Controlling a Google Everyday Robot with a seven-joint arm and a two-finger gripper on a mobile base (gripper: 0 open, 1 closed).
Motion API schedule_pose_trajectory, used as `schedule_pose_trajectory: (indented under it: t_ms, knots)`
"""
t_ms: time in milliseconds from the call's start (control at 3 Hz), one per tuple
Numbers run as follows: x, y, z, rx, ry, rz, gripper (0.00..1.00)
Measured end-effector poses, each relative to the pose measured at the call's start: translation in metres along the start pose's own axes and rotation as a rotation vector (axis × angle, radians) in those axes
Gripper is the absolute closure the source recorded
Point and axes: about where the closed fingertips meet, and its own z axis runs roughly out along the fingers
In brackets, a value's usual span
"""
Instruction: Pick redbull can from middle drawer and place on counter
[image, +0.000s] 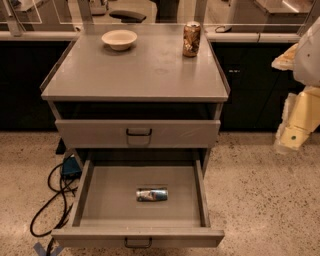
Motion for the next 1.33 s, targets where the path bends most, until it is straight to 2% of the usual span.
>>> schedule_pose_trajectory:
  t_ms: [333,667,1000,1333]
  knots:
    - [0.000,0.000,0.000,0.000,0.000,0.000,0.00]
    - [-0.002,-0.026,-0.012,0.018,-0.015,-0.001,0.00]
    - [0.001,-0.063,0.022,-0.017,-0.098,0.001,0.00]
    - [0.006,-0.075,0.068,-0.004,-0.201,0.038,0.00]
